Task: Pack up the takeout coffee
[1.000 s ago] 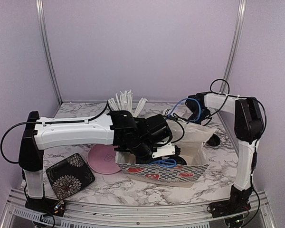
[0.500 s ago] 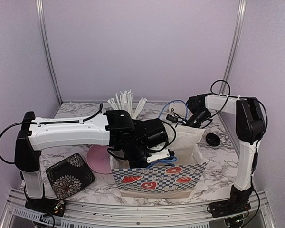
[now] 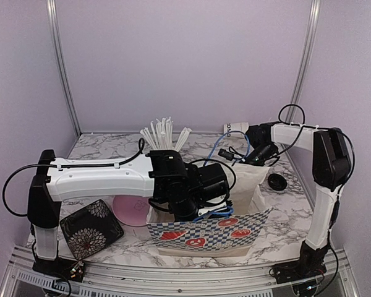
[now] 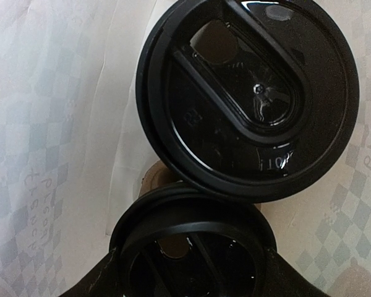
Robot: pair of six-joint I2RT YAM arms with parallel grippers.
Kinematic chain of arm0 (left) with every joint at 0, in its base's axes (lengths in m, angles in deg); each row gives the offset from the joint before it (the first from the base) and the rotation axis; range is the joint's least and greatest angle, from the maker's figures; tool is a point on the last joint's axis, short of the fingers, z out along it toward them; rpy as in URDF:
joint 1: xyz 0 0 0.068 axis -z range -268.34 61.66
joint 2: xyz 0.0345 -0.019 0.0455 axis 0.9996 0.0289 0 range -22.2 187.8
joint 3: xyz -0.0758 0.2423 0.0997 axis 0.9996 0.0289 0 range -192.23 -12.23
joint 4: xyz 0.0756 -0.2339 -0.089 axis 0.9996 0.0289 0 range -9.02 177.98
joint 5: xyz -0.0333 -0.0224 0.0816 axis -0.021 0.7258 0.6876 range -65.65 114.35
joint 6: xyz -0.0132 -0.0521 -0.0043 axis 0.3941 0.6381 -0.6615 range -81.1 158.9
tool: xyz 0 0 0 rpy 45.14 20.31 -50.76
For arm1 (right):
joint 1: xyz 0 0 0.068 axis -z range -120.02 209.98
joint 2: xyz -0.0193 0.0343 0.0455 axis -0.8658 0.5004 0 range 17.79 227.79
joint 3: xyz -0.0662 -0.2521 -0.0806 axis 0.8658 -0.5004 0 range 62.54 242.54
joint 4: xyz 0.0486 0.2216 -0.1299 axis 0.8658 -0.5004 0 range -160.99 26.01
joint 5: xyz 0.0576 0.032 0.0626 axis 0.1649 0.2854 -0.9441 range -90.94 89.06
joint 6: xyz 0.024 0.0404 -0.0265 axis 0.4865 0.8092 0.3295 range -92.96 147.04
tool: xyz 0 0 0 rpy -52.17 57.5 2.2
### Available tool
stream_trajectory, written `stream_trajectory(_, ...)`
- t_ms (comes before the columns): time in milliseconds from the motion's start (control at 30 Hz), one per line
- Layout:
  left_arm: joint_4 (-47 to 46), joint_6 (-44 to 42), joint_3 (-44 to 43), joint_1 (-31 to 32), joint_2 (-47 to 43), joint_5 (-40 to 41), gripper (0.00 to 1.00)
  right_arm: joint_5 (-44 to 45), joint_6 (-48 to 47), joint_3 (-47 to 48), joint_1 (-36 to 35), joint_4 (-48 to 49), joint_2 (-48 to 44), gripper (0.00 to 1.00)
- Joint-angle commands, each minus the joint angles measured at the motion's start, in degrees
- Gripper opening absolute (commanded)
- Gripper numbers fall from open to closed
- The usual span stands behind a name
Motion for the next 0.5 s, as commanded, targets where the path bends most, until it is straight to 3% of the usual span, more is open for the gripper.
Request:
stream_trajectory(0, 2.1, 1.03, 0.48, -0.07, 1.78, -0.39, 0.45, -0.61, 0.31, 0.24, 0.42, 0.49, -1.99, 0.6)
stream_trajectory(233, 1.11, 0.62, -0.31, -0.55, -2.0, -1.95, 0.68, -1.64, 0.04, 1.9, 0.42, -1.26, -2.26, 0.6)
stream_trajectory(467, 0.3, 0.08, -4.49, -1.47, -2.99, -1.92, 0.77, -1.86, 0.32, 3.71, 0.47, -2.55, -2.4, 0.61)
